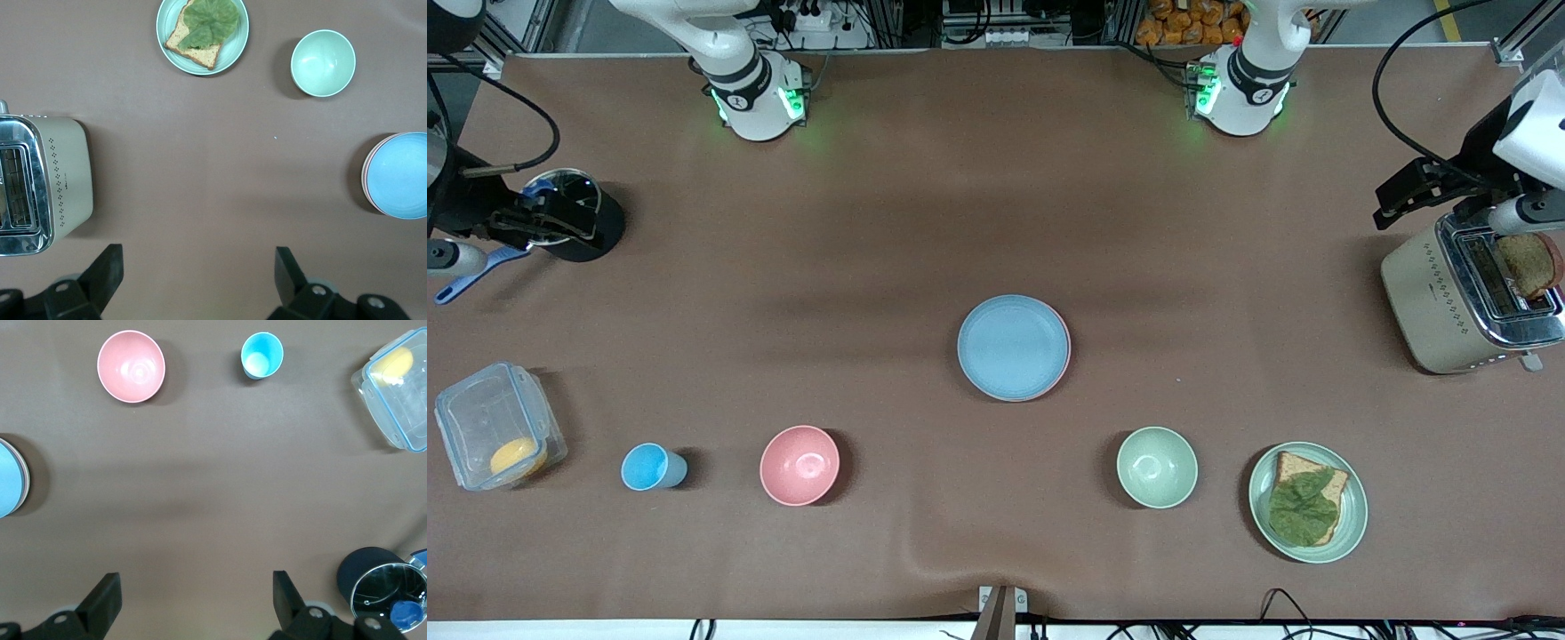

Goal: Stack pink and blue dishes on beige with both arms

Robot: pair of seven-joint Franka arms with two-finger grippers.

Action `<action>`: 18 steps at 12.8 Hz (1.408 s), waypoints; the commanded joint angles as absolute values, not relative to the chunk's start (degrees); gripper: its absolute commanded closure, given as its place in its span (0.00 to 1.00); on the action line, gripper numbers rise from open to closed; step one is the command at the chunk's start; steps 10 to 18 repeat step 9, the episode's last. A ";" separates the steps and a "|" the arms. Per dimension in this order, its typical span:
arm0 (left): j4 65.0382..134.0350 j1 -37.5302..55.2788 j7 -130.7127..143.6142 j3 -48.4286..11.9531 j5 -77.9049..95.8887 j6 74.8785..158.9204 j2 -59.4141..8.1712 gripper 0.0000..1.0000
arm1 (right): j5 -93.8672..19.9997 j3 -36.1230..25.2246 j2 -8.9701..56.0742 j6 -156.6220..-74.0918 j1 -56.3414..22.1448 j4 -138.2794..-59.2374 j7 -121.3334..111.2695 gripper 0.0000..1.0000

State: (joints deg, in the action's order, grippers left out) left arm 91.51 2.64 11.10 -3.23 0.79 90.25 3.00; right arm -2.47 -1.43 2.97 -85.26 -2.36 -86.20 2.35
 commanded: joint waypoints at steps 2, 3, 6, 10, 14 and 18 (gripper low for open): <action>91.58 2.11 9.93 -3.43 1.23 89.65 3.60 0.00 | 3.05 0.17 1.23 -85.07 -1.05 -86.57 1.67 0.00; 91.58 2.02 9.93 -3.34 1.23 89.65 3.60 0.00 | 3.16 0.18 1.14 -85.08 -1.05 -86.57 1.67 0.00; 90.70 2.02 9.93 -3.08 1.14 89.56 3.52 0.00 | 2.55 0.09 1.06 -85.51 -0.79 -86.57 1.67 0.00; 90.70 2.55 9.84 -3.43 -1.22 88.86 3.43 0.00 | 1.23 0.17 0.35 -86.39 -0.97 -87.01 1.76 0.00; 90.70 2.55 9.84 -3.43 -1.22 88.86 3.43 0.00 | 1.23 0.17 0.35 -86.39 -0.97 -87.01 1.76 0.00; 90.70 2.55 9.84 -3.43 -1.22 88.86 3.43 0.00 | 1.23 0.17 0.35 -86.39 -0.97 -87.01 1.76 0.00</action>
